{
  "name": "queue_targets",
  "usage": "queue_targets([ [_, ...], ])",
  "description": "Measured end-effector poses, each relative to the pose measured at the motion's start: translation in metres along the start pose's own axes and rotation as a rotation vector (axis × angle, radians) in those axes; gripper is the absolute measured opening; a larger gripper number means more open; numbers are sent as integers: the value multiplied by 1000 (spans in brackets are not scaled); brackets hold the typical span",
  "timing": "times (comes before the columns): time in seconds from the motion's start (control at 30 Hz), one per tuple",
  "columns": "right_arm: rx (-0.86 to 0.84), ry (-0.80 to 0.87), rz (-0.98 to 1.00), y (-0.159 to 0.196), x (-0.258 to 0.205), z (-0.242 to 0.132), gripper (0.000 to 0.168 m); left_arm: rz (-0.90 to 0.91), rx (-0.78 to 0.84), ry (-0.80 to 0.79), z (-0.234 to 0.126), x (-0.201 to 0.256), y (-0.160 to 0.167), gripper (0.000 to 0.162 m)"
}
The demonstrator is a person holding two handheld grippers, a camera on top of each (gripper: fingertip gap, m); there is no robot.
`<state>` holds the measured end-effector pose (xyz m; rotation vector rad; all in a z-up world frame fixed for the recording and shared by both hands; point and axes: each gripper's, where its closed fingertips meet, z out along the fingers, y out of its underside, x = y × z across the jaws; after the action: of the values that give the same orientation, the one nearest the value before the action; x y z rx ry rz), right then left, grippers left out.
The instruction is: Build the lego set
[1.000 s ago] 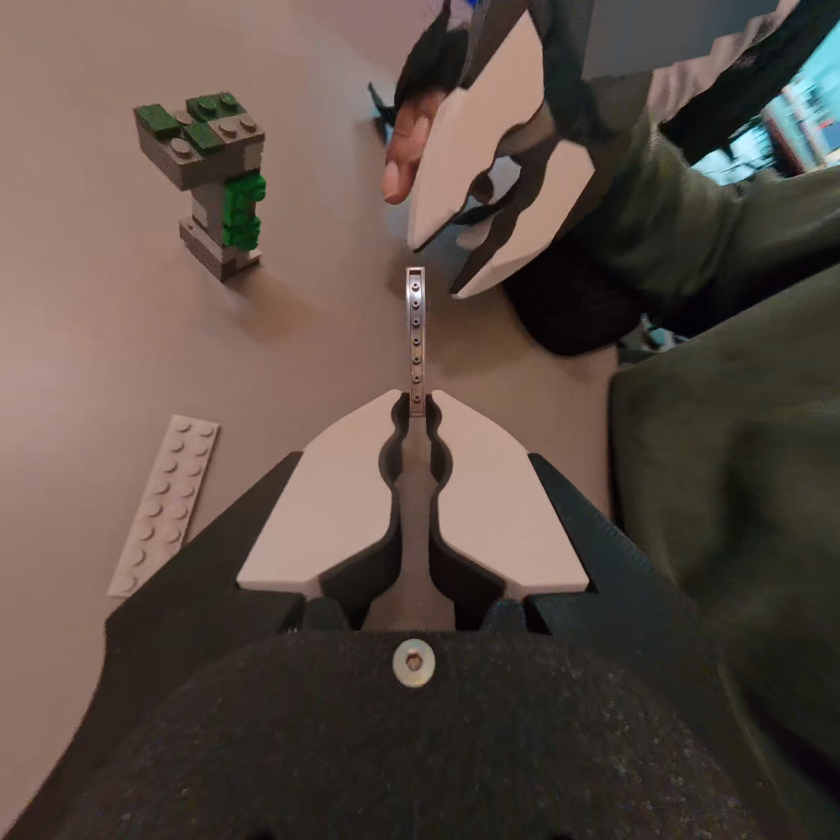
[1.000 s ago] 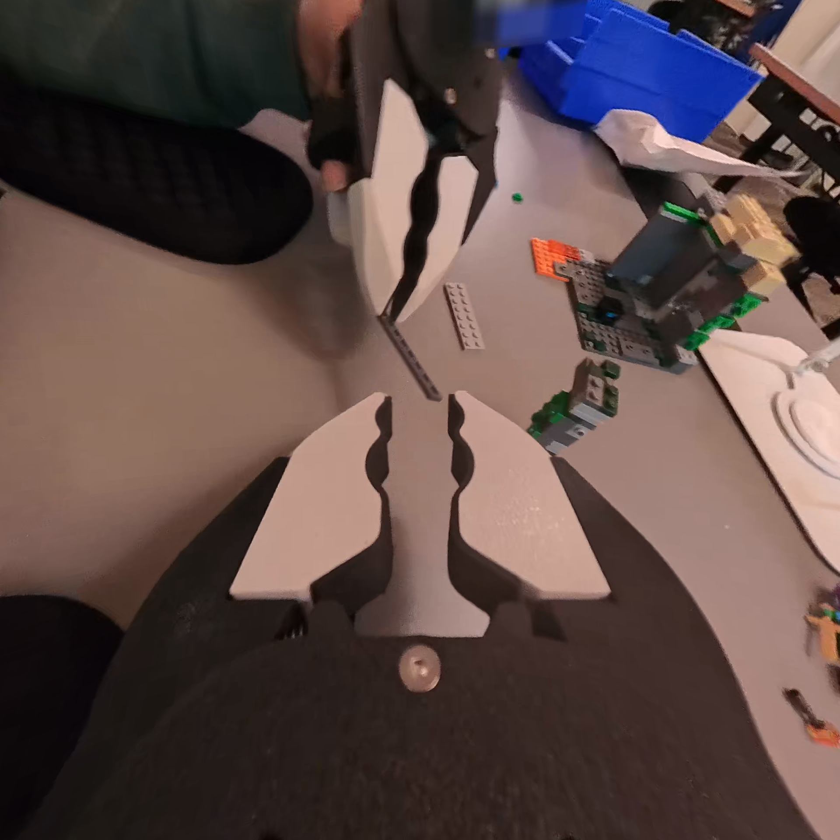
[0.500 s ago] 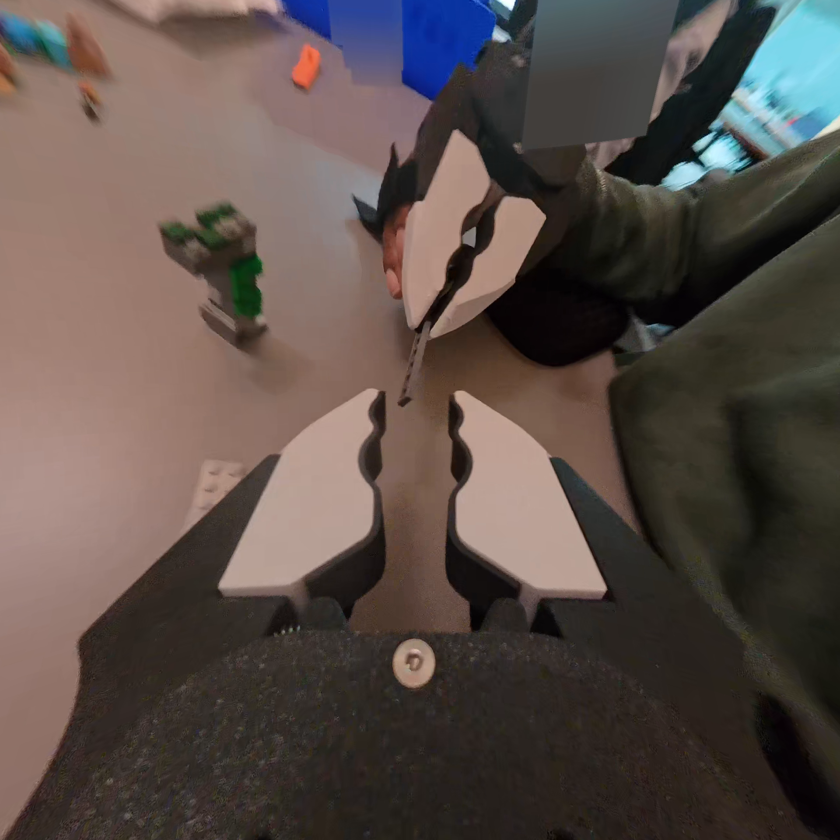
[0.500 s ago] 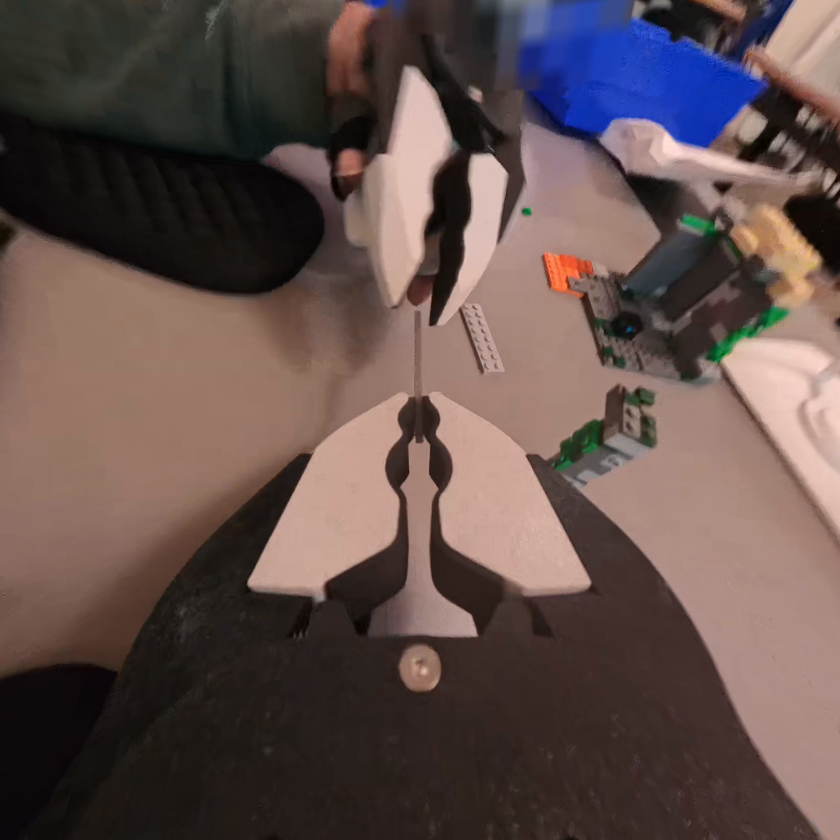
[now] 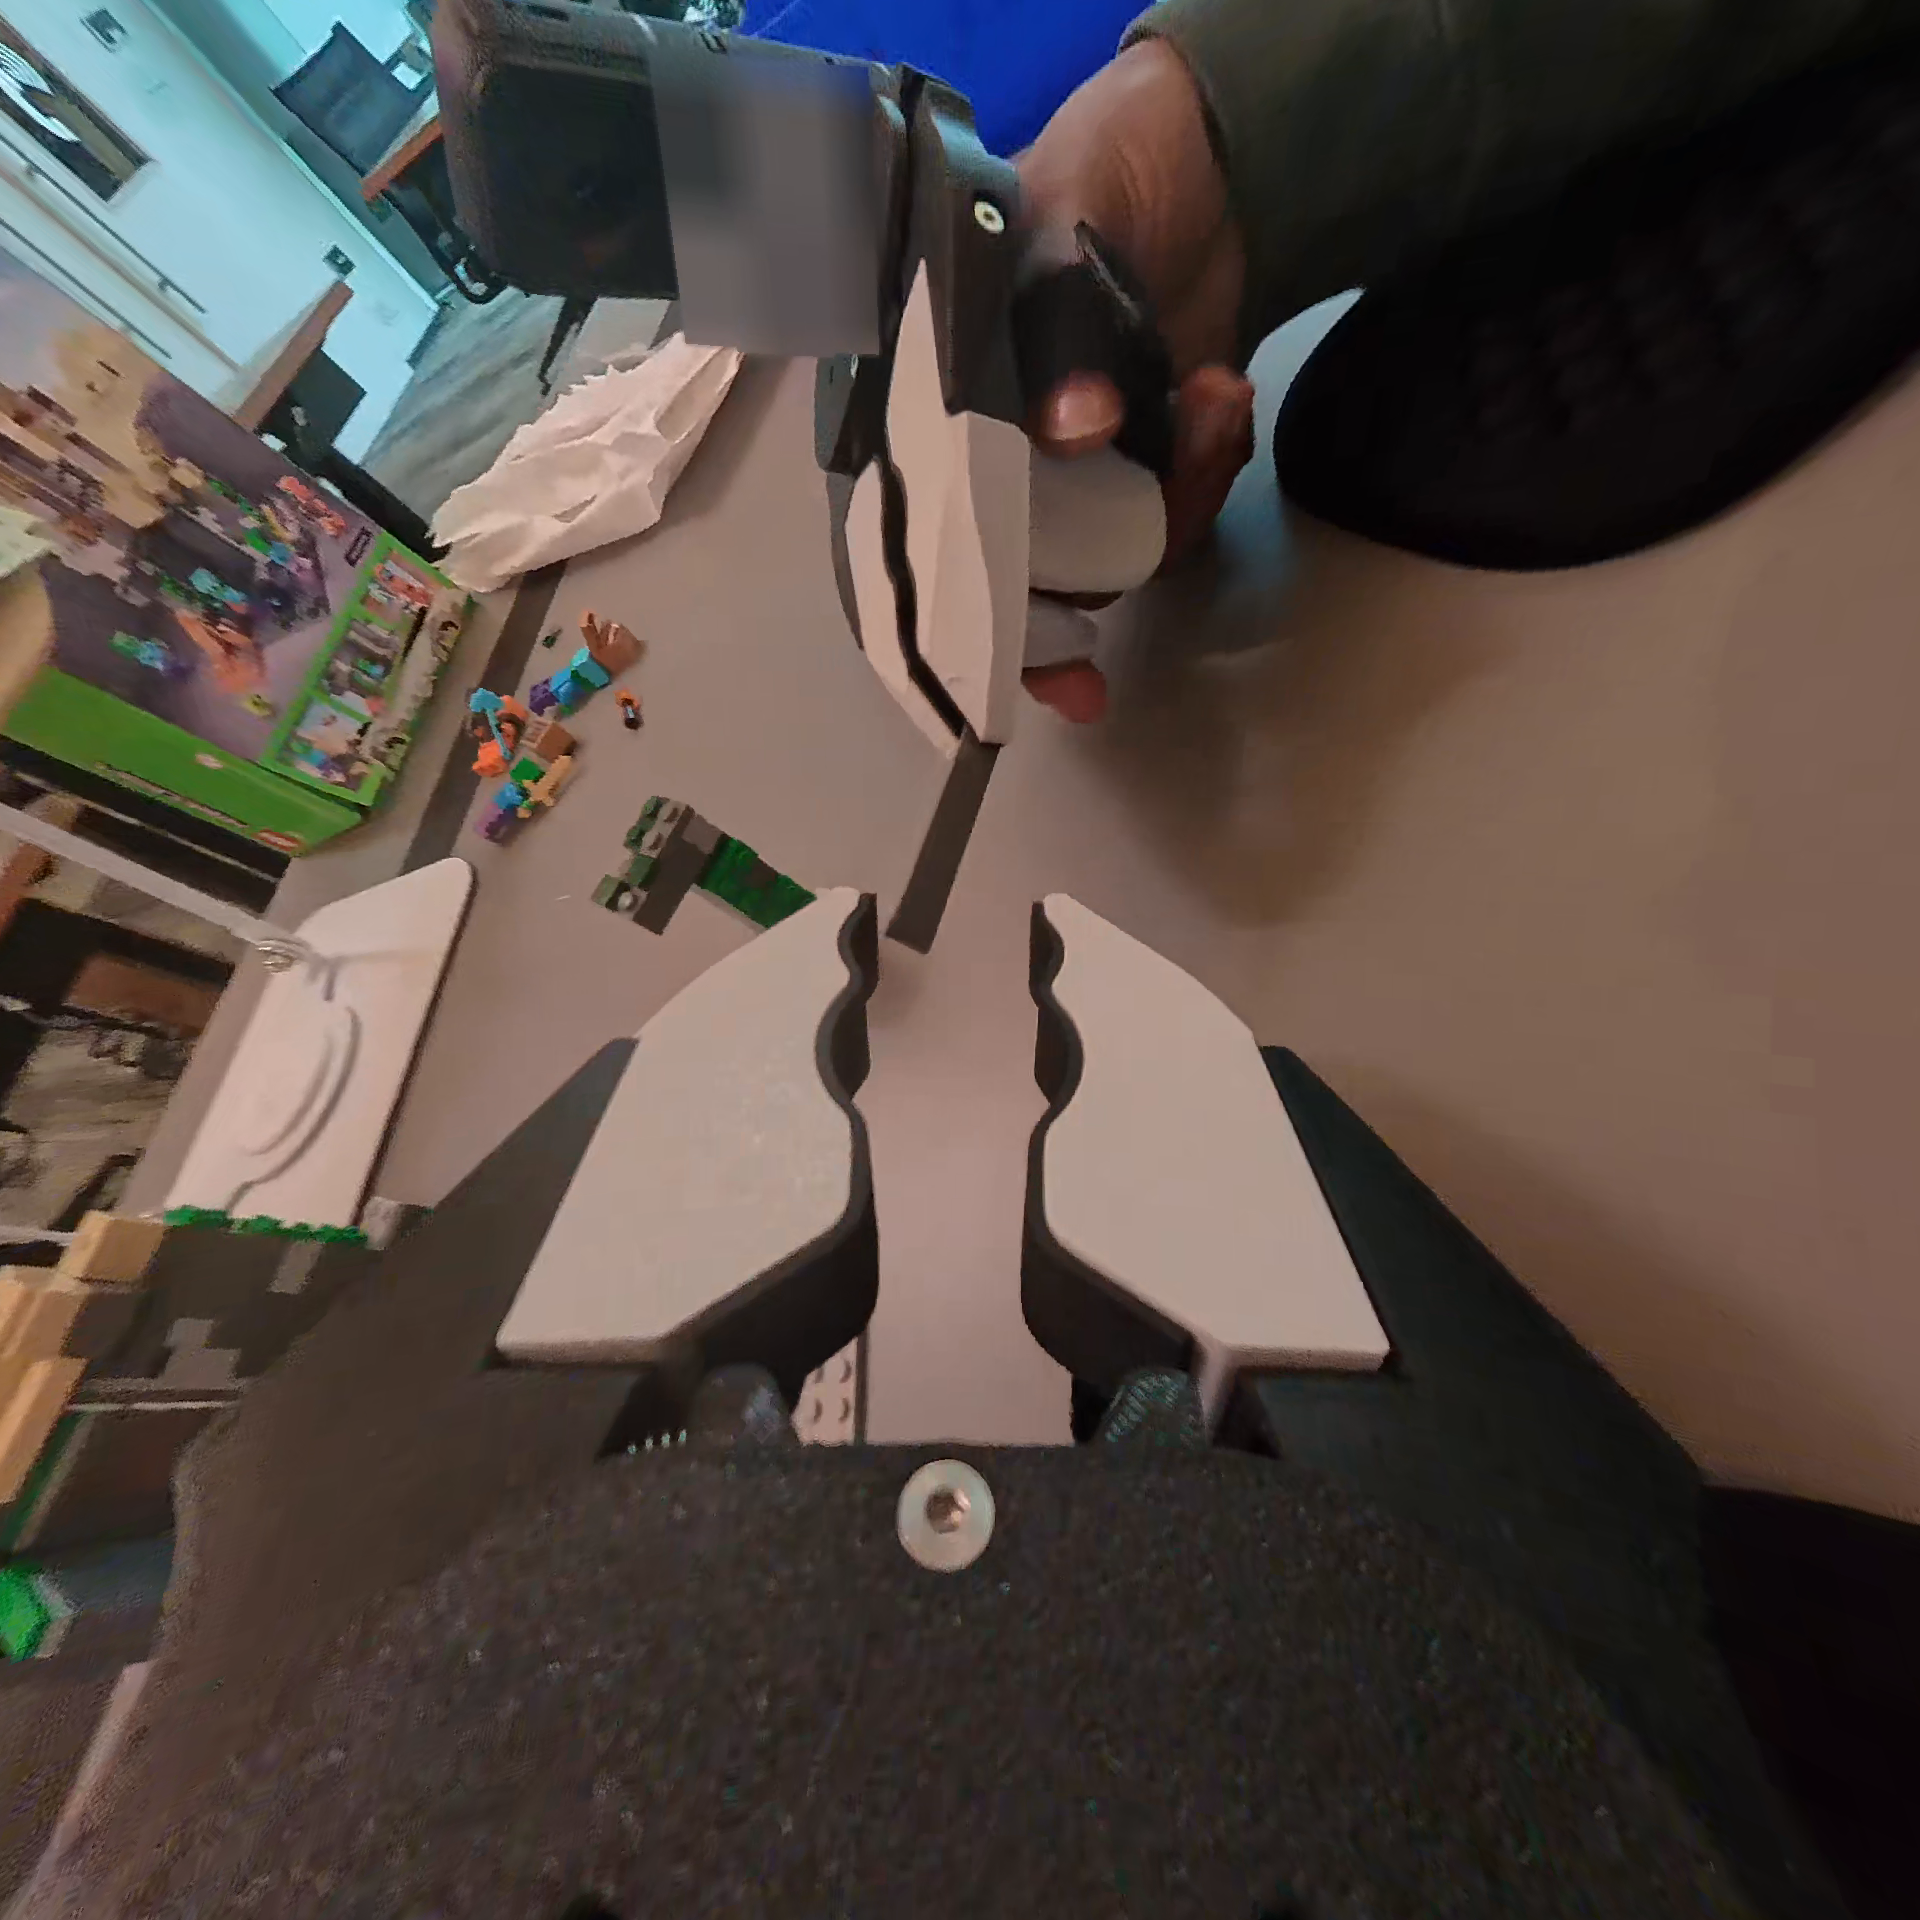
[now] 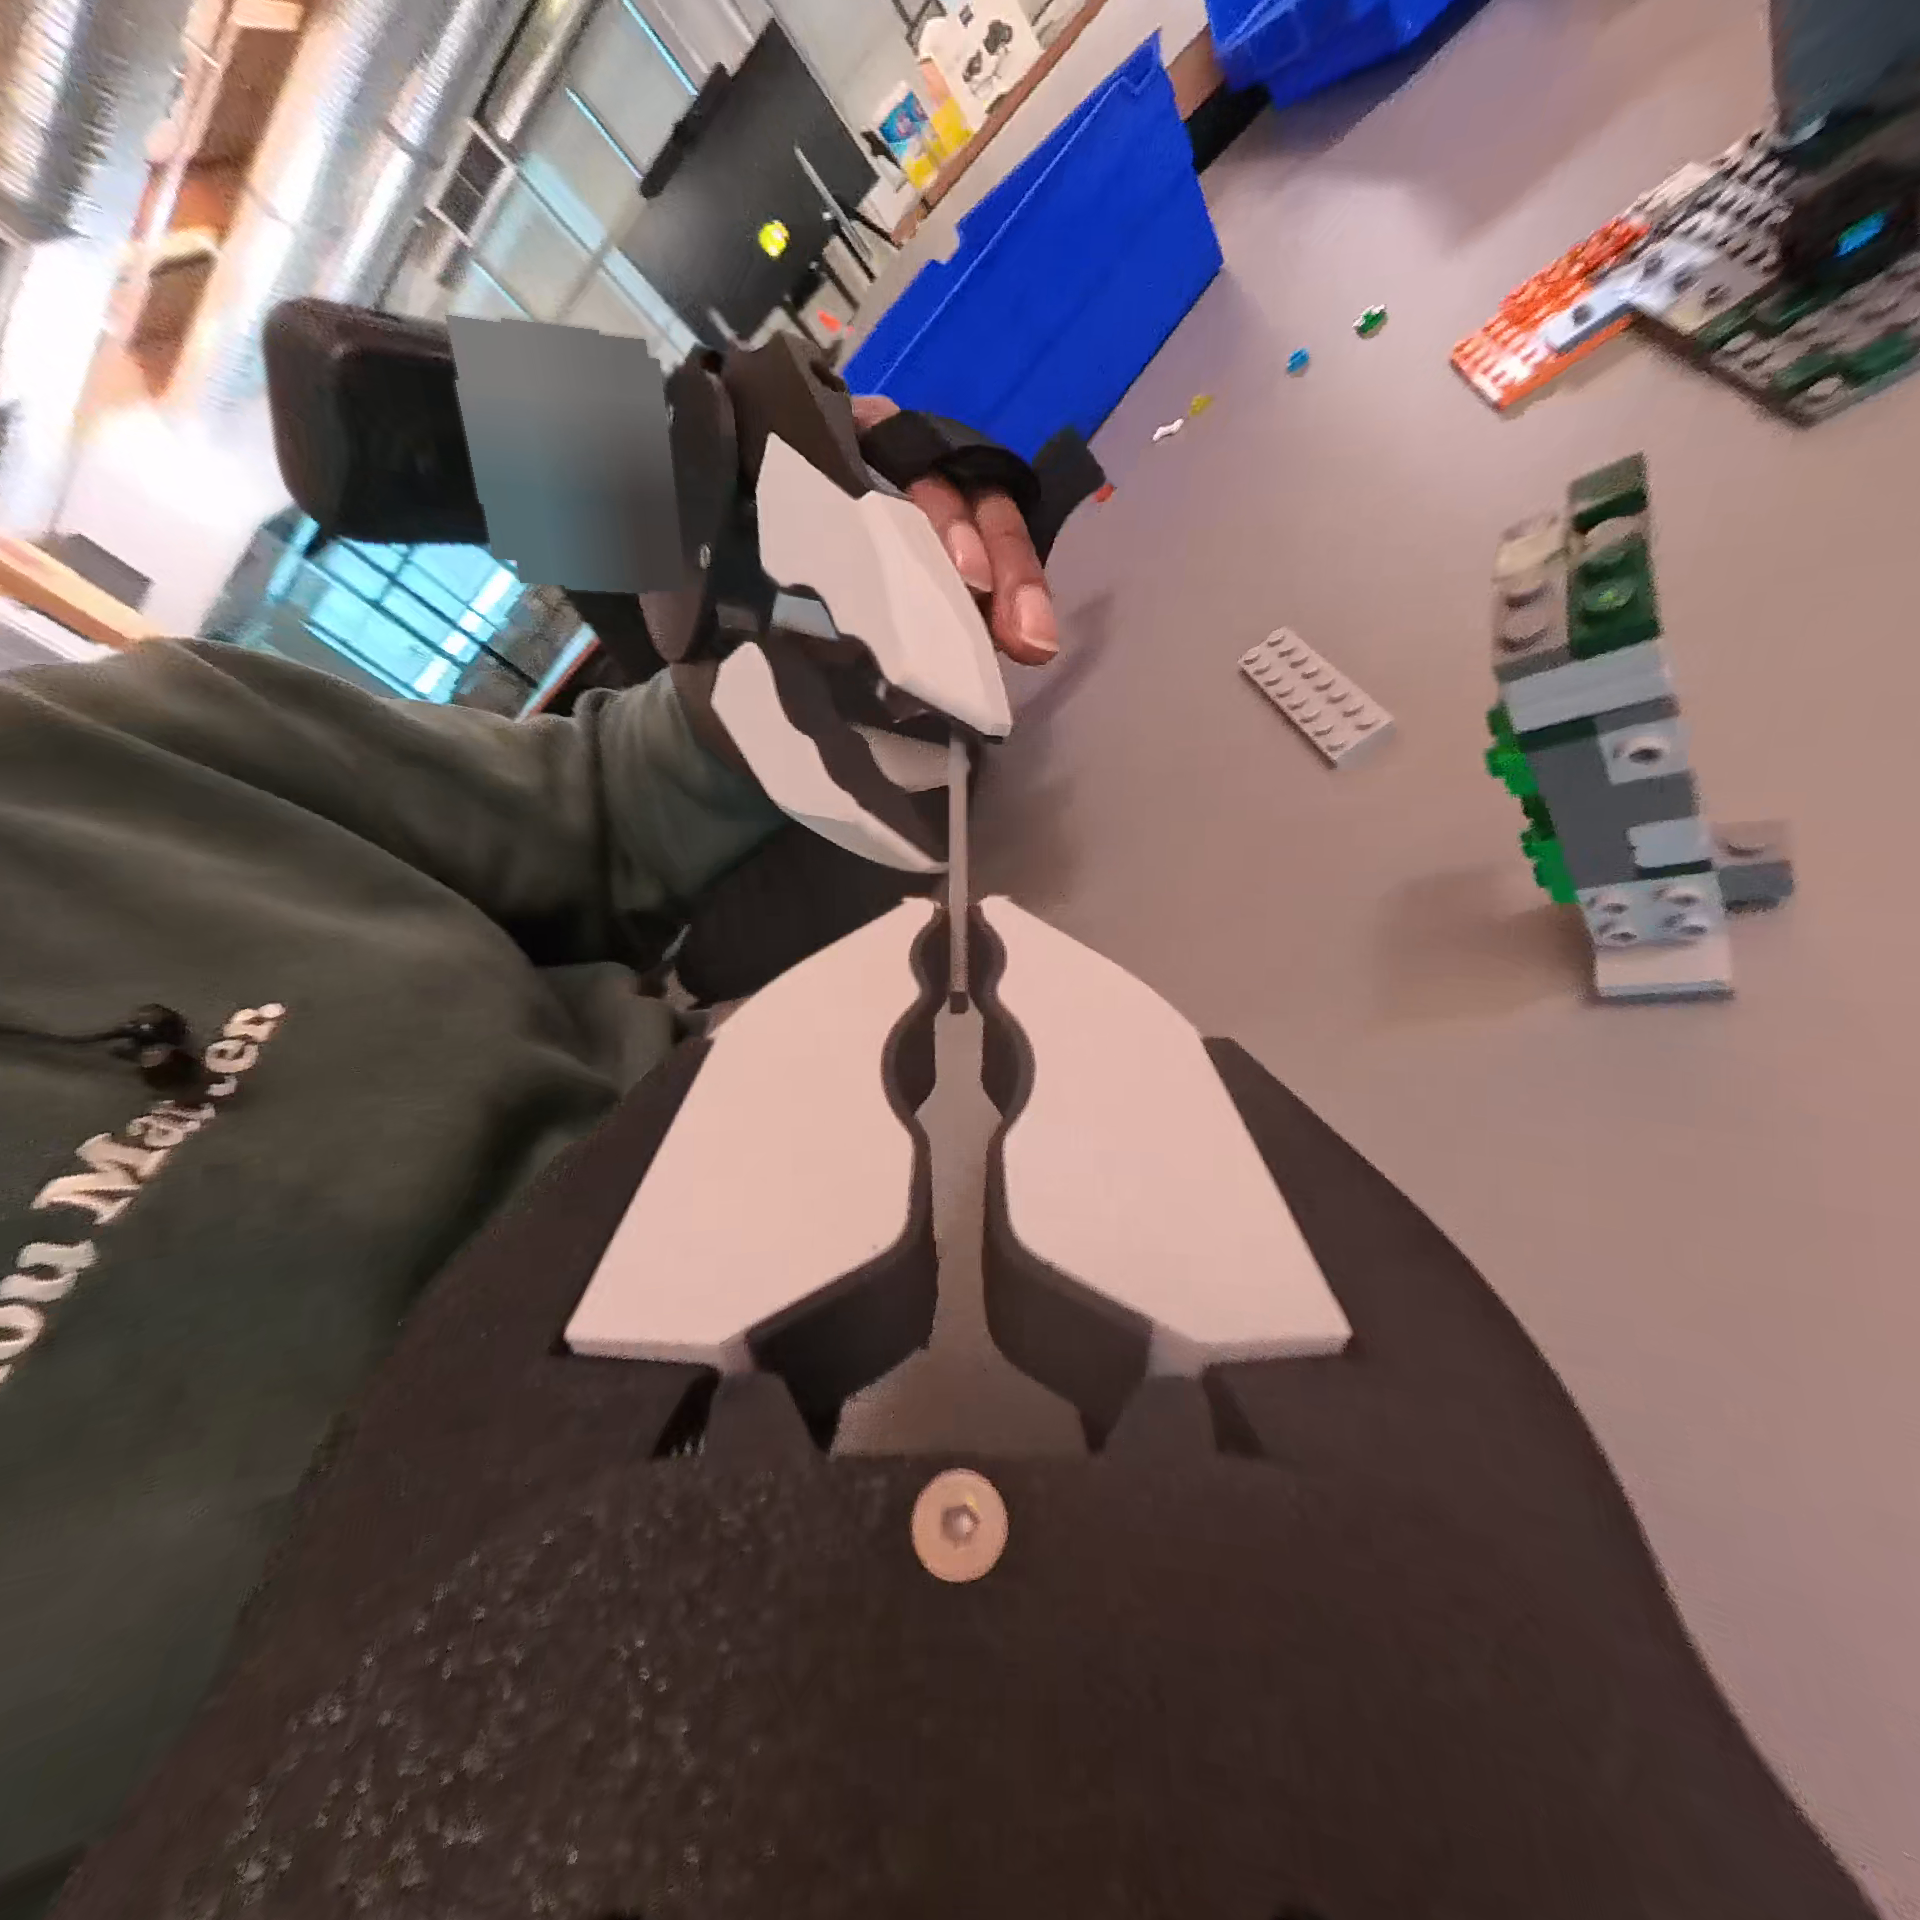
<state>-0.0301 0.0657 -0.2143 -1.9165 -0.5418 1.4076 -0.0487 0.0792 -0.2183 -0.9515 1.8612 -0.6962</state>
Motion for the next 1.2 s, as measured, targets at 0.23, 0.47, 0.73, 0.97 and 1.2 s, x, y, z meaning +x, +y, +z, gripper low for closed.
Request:
queue_targets([
  [0.23,-21,-37,61,5,-1,3,2,98,-7,-37,3,3,-2,11],
  [0.47,49,1,-71,-8,-2,-2,4,-73,28,36,2,5,-3,8],
  [0.73,-37,439,-547,-14,34,-13,86,-395,-164,155,5,6,47,8],
  [0.97,-58,595,-616,-15,59,-17,115,-430,-268,136,6,4,73,8],
  [1.2,35,621,-631,-27,59,-25,101,-432,-290,126,6,3,81,8],
])
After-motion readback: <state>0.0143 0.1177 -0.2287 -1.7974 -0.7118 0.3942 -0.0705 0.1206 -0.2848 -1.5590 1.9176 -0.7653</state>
